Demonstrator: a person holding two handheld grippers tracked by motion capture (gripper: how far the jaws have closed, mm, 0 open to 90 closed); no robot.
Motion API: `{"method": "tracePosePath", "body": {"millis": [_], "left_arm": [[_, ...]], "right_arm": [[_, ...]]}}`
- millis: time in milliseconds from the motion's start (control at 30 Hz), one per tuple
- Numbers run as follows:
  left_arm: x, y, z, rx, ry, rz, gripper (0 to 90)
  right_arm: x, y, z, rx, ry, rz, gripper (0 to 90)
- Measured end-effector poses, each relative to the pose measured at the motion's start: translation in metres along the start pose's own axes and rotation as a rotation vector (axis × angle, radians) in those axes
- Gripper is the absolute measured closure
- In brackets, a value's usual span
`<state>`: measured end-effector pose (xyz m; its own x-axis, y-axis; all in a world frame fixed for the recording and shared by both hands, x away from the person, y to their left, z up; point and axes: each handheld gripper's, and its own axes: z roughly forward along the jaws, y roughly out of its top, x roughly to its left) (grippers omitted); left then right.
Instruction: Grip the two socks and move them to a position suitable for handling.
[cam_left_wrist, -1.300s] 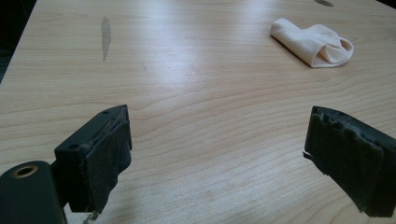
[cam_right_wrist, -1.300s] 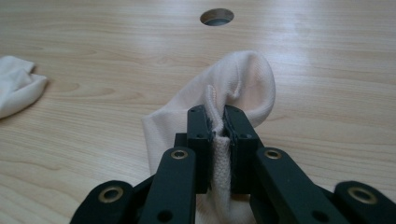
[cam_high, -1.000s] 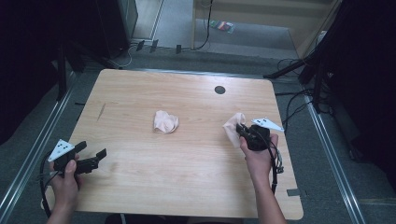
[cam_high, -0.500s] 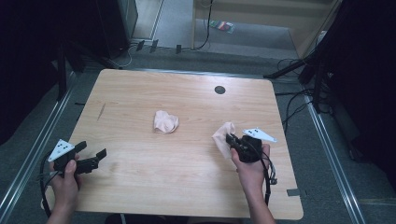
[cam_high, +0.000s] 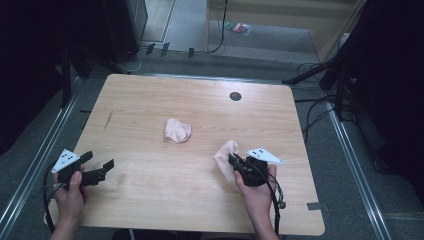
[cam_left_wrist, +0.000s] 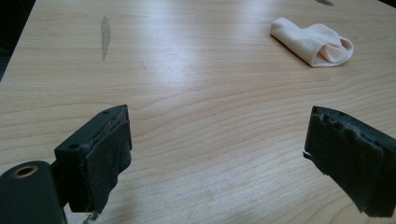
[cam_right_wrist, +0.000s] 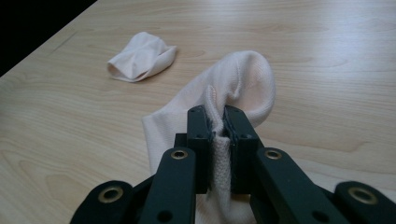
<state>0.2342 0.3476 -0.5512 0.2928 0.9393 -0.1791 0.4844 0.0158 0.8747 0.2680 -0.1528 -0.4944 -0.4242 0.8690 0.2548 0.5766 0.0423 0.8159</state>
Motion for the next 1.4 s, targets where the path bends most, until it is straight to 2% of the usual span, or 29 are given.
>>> {"method": "tracePosePath", "body": {"millis": [267,467,567,600,800,933,1033,1100,1300,1400], "left_arm": [[0.000,0.000,0.000,-0.004,0.000,-0.003,7.9],[0.000,0.000,0.000,-0.002,0.001,-0.001,7.9],[0.000,0.000,0.000,-0.002,0.003,0.000,7.9],[0.000,0.000,0.000,-0.002,0.005,0.001,7.9],[-0.001,0.000,0.001,0.004,0.011,0.008,7.9],[-0.001,0.001,0.001,0.009,0.019,0.008,7.9],[-0.001,0.001,0.001,0.008,0.021,0.009,7.9],[-0.001,0.001,0.001,0.009,0.020,0.011,7.9],[-0.002,0.001,0.001,0.010,0.029,0.020,7.9],[-0.004,0.001,0.000,0.002,0.034,0.026,7.9]], "right_arm": [[0.026,-0.007,0.000,0.005,0.072,0.033,82.9],[0.039,-0.013,0.006,0.010,0.080,0.006,82.9],[0.043,-0.018,0.012,0.018,0.096,0.013,82.9],[0.048,-0.022,0.017,0.026,0.096,0.000,82.9],[0.057,-0.031,0.030,0.048,0.093,-0.008,82.9],[0.058,-0.036,0.036,0.058,0.083,-0.017,82.8],[0.056,-0.040,0.040,0.064,0.068,-0.006,82.2],[0.054,-0.042,0.043,0.063,0.069,0.005,78.6],[0.048,-0.042,0.045,0.061,0.100,0.038,53.0],[0.045,-0.039,0.041,0.044,0.099,0.040,49.2]]}}
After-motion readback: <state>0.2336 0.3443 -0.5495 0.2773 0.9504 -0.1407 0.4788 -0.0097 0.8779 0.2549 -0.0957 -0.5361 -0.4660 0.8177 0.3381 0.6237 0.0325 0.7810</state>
